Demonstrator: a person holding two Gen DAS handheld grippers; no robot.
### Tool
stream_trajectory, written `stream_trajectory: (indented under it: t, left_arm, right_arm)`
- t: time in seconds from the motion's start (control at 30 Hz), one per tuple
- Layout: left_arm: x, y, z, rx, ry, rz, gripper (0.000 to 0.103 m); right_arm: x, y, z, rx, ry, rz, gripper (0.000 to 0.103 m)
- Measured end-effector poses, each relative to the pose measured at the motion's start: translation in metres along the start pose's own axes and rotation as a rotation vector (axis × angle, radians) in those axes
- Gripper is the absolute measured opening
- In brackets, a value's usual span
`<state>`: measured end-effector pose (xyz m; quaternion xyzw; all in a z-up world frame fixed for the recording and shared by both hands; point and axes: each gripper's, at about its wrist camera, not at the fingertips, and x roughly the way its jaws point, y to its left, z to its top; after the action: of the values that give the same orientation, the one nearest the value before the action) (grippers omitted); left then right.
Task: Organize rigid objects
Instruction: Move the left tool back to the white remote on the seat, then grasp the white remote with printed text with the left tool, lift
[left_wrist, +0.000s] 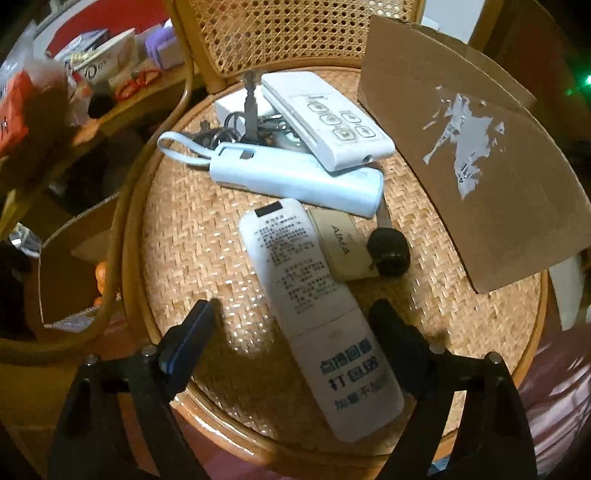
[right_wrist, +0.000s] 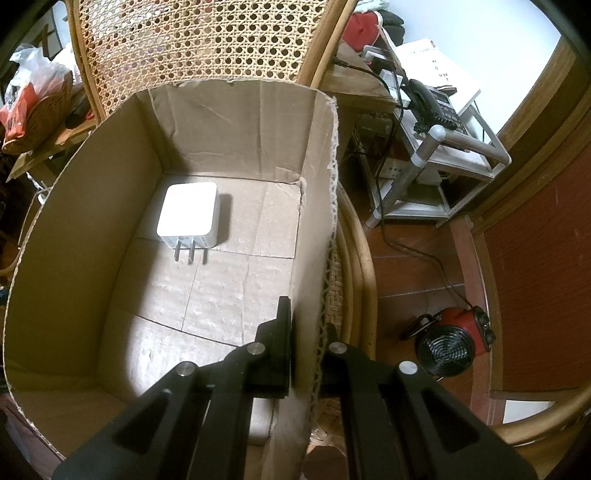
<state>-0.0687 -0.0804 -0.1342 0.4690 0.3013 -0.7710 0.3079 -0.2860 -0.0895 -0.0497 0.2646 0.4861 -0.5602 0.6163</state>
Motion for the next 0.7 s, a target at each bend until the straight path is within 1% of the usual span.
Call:
stream_trajectory:
  t: [0.03, 0.07, 0.13, 0.2, 0.27, 0.33, 0.43, 0.47, 0.53, 0.7]
  left_arm:
    - [-0.003, -0.003, 0.000, 0.006, -0.026, -0.008, 0.064]
    - [-0.005, -0.008, -0.001, 0.018, -0.051, -0.011, 0.056]
    - [-0.005, -0.015, -0.003, 0.031, -0.075, 0.018, 0.050]
    - [-0.004, -0.011, -0.001, 0.012, -0.081, 0.002, 0.046]
    - [-0.003, -0.010, 0.000, 0.000, -0.085, 0.008, 0.045]
    - [-0.004, -0.011, -0.001, -0.041, -0.098, 0.034, 0.047]
    - [-0.011, -0.020, -0.013, -0.060, -0.111, 0.060, 0.046]
    - [-0.013, -0.023, -0.017, -0.069, -0.120, 0.058, 0.046]
    - [-0.013, -0.022, -0.019, -0.064, -0.140, 0.058, 0.041]
    - [-0.014, -0.017, -0.020, -0.075, -0.151, 0.023, 0.040]
  right_arm:
    - [0.001, 0.000, 0.001, 0.002, 0.001, 0.000, 0.007]
    - [0.001, -0.001, 0.001, 0.002, 0.003, -0.001, 0.007]
    - [0.003, -0.002, 0.001, 0.004, 0.005, -0.002, 0.007]
    - [0.002, -0.001, 0.003, 0.007, 0.006, -0.002, 0.007]
    - [0.003, -0.002, 0.003, 0.008, 0.006, -0.004, 0.007]
    - [0.003, -0.001, 0.004, 0.007, 0.006, -0.003, 0.007]
    - [0.001, 0.000, 0.003, 0.006, 0.007, -0.004, 0.007]
    - [0.000, 0.002, 0.003, 0.006, 0.007, -0.005, 0.007]
    - [0.000, 0.001, 0.003, 0.005, 0.007, -0.007, 0.007]
    - [-0.001, -0.002, 0.003, 0.002, 0.007, -0.008, 0.007]
